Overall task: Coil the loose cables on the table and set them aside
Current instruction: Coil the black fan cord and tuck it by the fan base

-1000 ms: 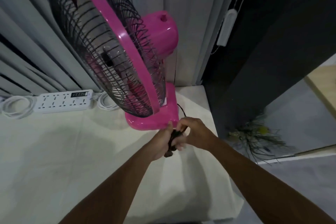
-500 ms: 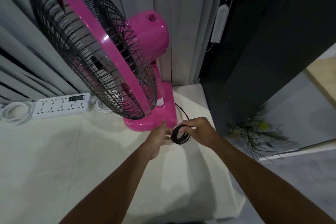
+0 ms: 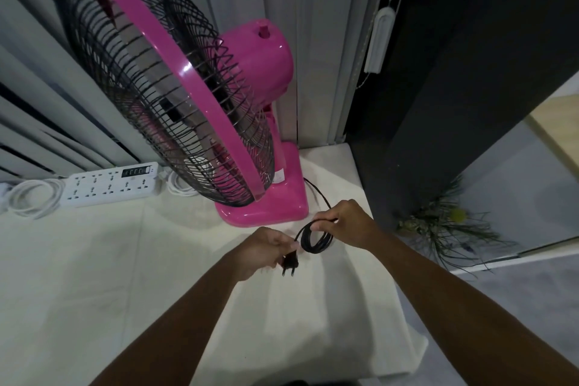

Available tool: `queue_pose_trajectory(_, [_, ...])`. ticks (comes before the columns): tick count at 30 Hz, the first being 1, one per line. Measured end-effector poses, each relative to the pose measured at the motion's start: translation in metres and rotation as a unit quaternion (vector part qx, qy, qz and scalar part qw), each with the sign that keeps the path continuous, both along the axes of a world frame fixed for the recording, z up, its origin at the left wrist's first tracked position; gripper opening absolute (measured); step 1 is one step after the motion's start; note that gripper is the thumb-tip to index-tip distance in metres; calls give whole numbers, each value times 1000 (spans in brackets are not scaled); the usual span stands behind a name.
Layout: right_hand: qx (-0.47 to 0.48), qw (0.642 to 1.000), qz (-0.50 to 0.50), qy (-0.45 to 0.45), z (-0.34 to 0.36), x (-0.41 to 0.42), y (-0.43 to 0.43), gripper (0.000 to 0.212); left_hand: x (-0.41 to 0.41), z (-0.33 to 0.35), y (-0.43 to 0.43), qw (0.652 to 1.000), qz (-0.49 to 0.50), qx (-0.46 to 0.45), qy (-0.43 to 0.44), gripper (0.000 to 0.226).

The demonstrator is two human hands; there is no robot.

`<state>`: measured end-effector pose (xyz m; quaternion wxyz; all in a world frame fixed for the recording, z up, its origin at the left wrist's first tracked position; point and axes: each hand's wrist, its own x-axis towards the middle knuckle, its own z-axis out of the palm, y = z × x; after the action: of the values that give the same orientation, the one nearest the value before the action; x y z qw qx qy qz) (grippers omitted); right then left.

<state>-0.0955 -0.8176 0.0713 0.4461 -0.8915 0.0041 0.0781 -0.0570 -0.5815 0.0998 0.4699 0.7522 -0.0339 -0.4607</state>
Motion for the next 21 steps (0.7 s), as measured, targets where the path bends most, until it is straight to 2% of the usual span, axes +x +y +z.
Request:
queue_pose_trajectory(4, [-4, 1000, -10, 29, -4, -2, -1, 10, 9, 15, 1, 991, -10, -53, 120, 27])
queue_pose_trajectory(6, [-3, 999, -14, 41, -4, -2, 1, 11, 10, 20, -5, 991, 17, -62, 113, 28])
queue_pose_trajectory(8, [4, 999, -15, 51, -5, -1, 3, 8, 9, 22, -17, 992, 83, -68, 66, 26])
queue_pose_trajectory(11, [68, 993, -64, 72, -6, 2, 6, 3, 3, 19, -35, 987, 146, -22, -59, 13])
queue_pose_trajectory(16, [135, 981, -100, 101, -2, 8, 5, 10, -9, 10, -47, 961, 105, 39, -252, 13])
queue_pose_trajectory(21, [147, 973, -102, 143, 4, 16, 3, 12, -14, 7, -54, 927, 83, 36, -365, 12])
